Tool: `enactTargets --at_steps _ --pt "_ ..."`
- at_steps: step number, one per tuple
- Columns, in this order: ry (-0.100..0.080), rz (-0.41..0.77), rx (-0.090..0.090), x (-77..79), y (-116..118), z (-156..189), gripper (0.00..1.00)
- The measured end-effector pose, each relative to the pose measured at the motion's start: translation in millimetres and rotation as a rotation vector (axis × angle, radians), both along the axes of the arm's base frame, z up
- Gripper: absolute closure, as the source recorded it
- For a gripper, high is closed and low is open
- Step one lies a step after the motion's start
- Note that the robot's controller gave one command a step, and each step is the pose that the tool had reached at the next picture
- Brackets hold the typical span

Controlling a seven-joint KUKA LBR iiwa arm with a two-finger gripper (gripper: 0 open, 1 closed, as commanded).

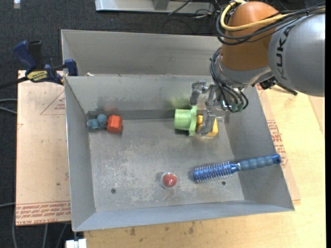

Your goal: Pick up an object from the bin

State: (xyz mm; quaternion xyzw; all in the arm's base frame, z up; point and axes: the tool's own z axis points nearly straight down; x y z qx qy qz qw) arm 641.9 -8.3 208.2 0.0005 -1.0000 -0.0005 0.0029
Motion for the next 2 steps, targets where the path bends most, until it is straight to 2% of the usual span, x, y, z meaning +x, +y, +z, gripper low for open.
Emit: enactTargets --at_steps 1,2 --pt "-0.002 -0.128 -0.001 -20.1 -40 -59 0.00" --pt "-0.004 -0.290 0.000 9.0 -31 -129 0.00"
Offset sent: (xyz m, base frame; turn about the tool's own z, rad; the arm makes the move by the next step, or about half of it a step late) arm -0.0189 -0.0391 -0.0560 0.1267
